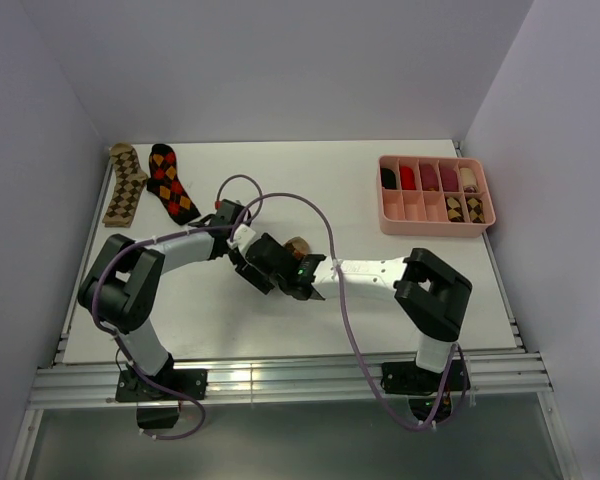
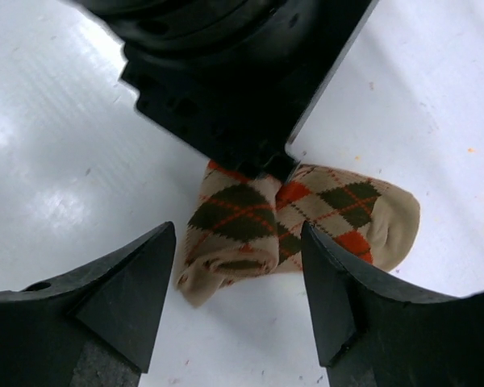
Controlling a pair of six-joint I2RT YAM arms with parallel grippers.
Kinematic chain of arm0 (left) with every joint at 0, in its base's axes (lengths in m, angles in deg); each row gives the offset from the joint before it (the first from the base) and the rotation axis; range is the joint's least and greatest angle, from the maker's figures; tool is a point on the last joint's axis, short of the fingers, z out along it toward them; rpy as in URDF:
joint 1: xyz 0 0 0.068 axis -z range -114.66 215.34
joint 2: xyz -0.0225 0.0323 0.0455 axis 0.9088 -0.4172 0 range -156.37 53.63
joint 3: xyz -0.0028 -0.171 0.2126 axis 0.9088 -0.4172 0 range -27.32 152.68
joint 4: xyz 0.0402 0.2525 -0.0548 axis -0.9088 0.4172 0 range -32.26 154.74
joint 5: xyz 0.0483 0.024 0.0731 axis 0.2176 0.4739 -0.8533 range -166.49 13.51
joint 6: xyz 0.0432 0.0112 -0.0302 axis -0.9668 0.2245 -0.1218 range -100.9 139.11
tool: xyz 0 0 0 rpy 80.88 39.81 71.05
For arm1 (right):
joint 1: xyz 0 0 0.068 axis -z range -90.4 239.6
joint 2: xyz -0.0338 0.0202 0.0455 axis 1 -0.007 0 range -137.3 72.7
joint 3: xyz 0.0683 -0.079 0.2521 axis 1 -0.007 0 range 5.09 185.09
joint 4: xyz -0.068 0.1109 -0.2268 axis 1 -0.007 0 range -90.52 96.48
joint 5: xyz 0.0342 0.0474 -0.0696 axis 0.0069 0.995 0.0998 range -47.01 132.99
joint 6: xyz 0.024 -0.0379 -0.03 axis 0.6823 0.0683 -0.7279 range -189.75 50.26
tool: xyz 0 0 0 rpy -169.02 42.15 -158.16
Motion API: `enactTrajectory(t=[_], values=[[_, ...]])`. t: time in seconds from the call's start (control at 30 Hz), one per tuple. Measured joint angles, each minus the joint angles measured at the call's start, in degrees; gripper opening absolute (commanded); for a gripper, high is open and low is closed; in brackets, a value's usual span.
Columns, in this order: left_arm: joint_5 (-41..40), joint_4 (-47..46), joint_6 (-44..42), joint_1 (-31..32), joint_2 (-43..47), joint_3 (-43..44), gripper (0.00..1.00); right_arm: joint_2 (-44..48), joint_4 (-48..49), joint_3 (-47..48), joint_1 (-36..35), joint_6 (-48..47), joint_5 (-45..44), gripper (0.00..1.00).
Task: Roll the socks
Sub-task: Roll the sock at the center of the board.
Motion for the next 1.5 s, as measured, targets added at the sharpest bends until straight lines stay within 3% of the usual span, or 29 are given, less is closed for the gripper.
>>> enactTrajectory(t=[0.37,0.57,1.03,1.1,1.13,1.17,1.3,1.5], values=[[-0.09,0.02,-0.11,0.72,-0.11,0.31,0.17,-0.87,5.40,-5.49,-0.90,1.05,0.46,0.52],[-0.02,-0.04,-0.09,1.31,-0.11,0.33,0.17,-0.83,10.64,-10.91,-1.62,2.14,0.68,0.54],[0.00,0.63,0.04,1.31,-0.22,0.81,0.17,-1.84,12.90,-11.32,-3.19,2.91,-1.79,0.58],[-0.02,0.92,0.04,1.31,-0.24,1.01,0.17,-3.34,12.81,-10.38,-3.72,2.91,-3.39,0.51],[-0.04,0.94,0.07,1.31,-0.26,1.05,0.16,-4.13,12.94,-9.90,-4.02,3.06,-4.50,0.42],[-0.04,0.90,0.07,1.29,-0.28,1.09,0.16,-4.61,13.14,-9.64,-4.33,3.26,-5.53,0.27],[-0.04,0.74,0.50,1.27,-0.28,1.11,0.19,-4.90,14.10,-9.68,-4.68,4.63,-6.99,0.02],[-0.07,0.68,1.70,0.76,1.18,0.63,0.36,-1.55,15.76,-12.68,-0.70,7.67,2.91,0.00]])
